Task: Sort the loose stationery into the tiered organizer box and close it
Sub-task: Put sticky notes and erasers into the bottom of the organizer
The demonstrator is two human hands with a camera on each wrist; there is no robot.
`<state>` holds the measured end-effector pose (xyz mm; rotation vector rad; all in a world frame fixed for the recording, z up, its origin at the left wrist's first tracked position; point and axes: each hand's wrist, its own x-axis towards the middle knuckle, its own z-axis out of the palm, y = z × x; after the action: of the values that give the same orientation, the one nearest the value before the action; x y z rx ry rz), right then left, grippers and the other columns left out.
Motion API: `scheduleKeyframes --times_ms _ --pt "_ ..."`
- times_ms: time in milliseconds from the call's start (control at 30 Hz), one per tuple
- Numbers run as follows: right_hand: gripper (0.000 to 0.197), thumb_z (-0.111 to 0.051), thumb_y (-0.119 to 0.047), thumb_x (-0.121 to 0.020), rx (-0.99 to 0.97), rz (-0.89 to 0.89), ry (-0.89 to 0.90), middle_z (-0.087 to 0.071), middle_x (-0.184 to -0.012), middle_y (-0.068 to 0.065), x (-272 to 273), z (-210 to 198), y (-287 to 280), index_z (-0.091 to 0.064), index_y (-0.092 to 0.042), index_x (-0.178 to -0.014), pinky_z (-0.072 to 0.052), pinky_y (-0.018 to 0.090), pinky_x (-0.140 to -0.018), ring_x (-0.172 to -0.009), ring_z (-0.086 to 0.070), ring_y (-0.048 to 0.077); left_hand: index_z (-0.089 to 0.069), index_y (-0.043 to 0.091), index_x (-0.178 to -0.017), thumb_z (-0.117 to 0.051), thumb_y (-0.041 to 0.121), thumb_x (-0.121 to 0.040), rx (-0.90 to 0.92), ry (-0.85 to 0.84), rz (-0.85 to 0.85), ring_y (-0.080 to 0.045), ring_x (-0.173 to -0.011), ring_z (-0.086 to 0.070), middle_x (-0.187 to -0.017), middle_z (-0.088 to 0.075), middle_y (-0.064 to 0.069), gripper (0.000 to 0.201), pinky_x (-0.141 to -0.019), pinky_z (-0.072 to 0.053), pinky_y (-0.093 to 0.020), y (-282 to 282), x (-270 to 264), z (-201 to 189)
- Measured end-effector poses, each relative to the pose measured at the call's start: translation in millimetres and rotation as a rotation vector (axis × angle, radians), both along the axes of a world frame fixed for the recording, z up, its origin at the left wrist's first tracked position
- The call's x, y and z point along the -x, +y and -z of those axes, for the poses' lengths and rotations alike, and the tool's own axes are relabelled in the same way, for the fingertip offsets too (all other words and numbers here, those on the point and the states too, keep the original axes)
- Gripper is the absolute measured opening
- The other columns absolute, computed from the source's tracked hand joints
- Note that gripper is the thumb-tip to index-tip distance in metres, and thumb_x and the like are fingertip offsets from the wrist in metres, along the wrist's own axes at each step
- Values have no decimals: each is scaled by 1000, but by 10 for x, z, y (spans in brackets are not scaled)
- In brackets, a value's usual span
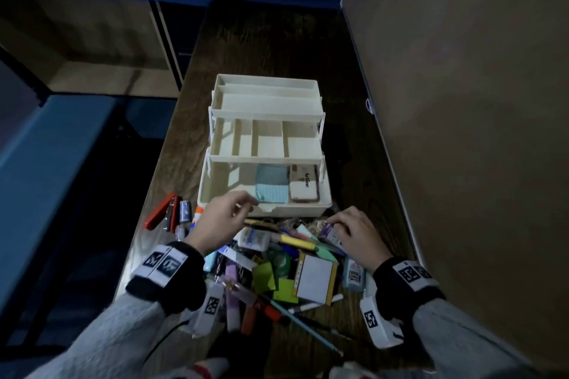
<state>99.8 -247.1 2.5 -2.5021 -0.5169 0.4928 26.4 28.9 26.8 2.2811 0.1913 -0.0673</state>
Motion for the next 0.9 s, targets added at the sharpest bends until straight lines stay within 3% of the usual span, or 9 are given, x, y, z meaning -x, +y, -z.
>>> scheduleKeyframes --times_ms 133,200,333,467,600,733,833,900 --pt "12 -45 -18 -98 74 -94 -35 -45 -100 -1 281 87 -79 -57 -19 -96 -35 26 -78 -94 -45 15 -69 16 -97 -52 11 -93 -136 28 5 -10 -81 -59 -97 -70 7 18 -70 -41 -23 91 372 179" --pt "10 -51 -28 -94 154 -190 0 -42 -107 -3 430 116 -70 -51 -25 -103 -41 30 -78 -98 -46 17 -69 17 -97 -53 12 -93 -171 38 -12 -9 -78 -56 -99 -70 7 17 -69 -39 -23 100 490 263" --pt "73 -66 -53 -75 472 -266 -25 -31 -130 2 604 229 -42 -34 -24 -133 -43 37 -89 -123 -32 24 -68 18 -98 -52 16 -93 -194 66 -42 -15 -87 -62 -100 -71 5 18 -74 -45 -29 48 633 329" --pt "73 -73 -51 -69 507 -199 -116 -33 -129 3 650 274 7 -36 -22 -124 -41 35 -94 -122 -32 24 -68 18 -100 -50 14 -93 -183 53 -59 -12 -84 -60 -101 -70 5 20 -70 -39 -24 14 700 333" --pt "53 -72 -41 -72 438 -166 -95 -39 -115 -1 594 216 22 -38 -22 -108 -38 32 -89 -111 -38 19 -68 20 -96 -51 13 -92 -167 42 -104 -9 -76 -55 -98 -69 5 18 -69 -38 -25 71 774 332" --pt "21 -59 -18 -84 197 -117 77 -51 -83 -8 469 58 12 -40 -26 -90 -33 36 -84 -88 -51 19 -67 19 -93 -50 13 -93 -189 50 -180 -10 -78 -57 -96 -68 5 19 -68 -40 -26 178 860 323" --pt "16 -53 -6 -90 -70 -60 114 -59 -95 2 319 -37 19 -54 -20 -98 -42 34 -80 -92 -55 22 -69 15 -95 -50 12 -92 -222 64 -229 -19 -86 -60 -99 -68 0 19 -74 -44 -30 240 896 306" --pt "19 -48 -5 -93 -177 -6 55 -56 -103 6 227 -60 58 -57 -19 -102 -42 33 -78 -92 -53 21 -68 14 -96 -52 13 -91 -275 57 -285 -22 -91 -60 -99 -66 -3 17 -75 -43 -31 294 923 289"
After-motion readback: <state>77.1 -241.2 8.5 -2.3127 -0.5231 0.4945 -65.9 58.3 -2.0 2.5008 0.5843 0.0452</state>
